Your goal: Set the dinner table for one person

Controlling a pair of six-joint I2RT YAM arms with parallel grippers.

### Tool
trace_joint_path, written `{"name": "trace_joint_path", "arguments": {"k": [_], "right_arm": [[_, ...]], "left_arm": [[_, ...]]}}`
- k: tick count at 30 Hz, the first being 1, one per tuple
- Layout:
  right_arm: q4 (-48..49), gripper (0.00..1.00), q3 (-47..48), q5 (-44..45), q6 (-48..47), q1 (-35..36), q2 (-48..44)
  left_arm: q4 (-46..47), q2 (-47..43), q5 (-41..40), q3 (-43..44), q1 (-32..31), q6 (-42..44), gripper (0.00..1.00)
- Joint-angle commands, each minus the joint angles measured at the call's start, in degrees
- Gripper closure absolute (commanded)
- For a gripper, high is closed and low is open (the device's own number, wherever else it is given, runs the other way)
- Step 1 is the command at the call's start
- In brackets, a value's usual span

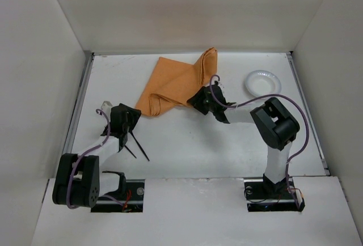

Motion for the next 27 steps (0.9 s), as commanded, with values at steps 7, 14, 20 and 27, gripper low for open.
{"name": "trace_joint_path", "arguments": {"k": [7, 14, 20, 27], "right_arm": [[-3.38, 0.67, 3.92, 1.19, 0.82, 0.72, 0.82], [-0.49, 0.91, 3.14, 1.72, 0.3, 0.72, -0.85], [3.57, 0.94, -1.61, 1.54, -3.12, 0.72, -7.61], [-0.38, 0.95, -10.22, 3.66, -8.58, -1.65, -21.84]], "left_arm": [[2.03, 4.63, 0.68, 1.44, 0.92, 1.98, 0.46], [3.0, 6.92, 1.65, 2.32, 1.36, 1.9, 0.46], [3.09, 8.41, 1.91, 3.28, 1.89, 1.63, 0.46], [3.71, 12.02, 1.38, 5.21, 1.19, 0.93, 0.48]]}}
